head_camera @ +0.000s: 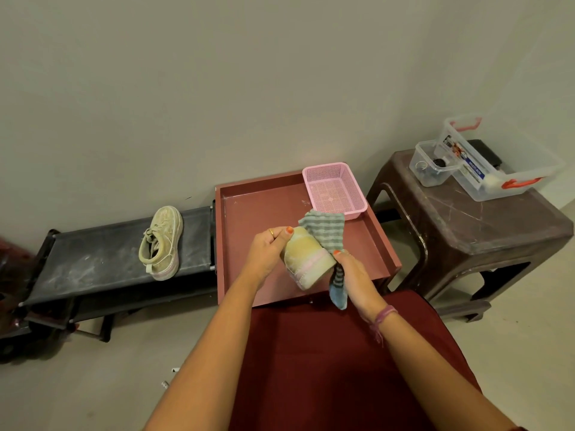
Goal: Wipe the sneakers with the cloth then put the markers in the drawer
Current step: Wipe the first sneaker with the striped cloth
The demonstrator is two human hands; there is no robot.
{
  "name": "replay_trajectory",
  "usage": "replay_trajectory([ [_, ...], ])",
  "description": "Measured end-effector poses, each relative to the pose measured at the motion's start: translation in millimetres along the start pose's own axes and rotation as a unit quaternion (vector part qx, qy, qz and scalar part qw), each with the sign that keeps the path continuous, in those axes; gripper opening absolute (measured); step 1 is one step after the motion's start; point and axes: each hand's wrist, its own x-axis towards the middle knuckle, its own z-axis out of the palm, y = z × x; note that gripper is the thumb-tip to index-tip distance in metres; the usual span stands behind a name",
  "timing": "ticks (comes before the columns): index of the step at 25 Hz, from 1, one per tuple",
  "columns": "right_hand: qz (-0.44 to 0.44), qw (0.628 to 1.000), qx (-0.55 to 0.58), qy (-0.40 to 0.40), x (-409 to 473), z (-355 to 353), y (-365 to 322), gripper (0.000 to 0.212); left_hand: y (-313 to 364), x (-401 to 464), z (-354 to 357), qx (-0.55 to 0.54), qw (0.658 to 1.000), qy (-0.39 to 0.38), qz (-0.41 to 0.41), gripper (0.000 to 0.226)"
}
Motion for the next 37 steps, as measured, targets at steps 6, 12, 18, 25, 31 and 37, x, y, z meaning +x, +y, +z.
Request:
replay_trajectory([
  [6,-0.149,0.985,-0.082,-0.017,3.0,-7.6,11.4,0.06,6.7,16.2,12.5,0.006,0.998,-0.059,0.005,0.026],
  [12,-0.044,0.997,0.047,0.041,21.6,-4.7,13.9,0.035,11.2,17.8,11.1,0.038,0.97,-0.229,-0.071,0.073],
  [18,-0.036,0.99,0.109,0.078,23.9,2.7,-7.9,0.032,26.0,28.1,26.0,0.41,0.877,-0.238,0.078,0.153],
  [25,-0.042,0.996,0.058,0.046,19.2,-7.3,-25.7,0.029,12.8,26.0,29.9,0.396,0.905,-0.108,0.107,0.132],
  [31,-0.129,0.974,-0.183,-0.024,40.0,-3.1,-27.2,0.036,16.2,20.8,26.7,0.318,0.936,-0.111,0.102,0.094],
  [37,0.0,0.996,-0.083,-0.042,58.4,-5.6,-26.8,0.03,6.7,9.9,31.8,0.344,0.928,-0.074,0.125,0.103],
])
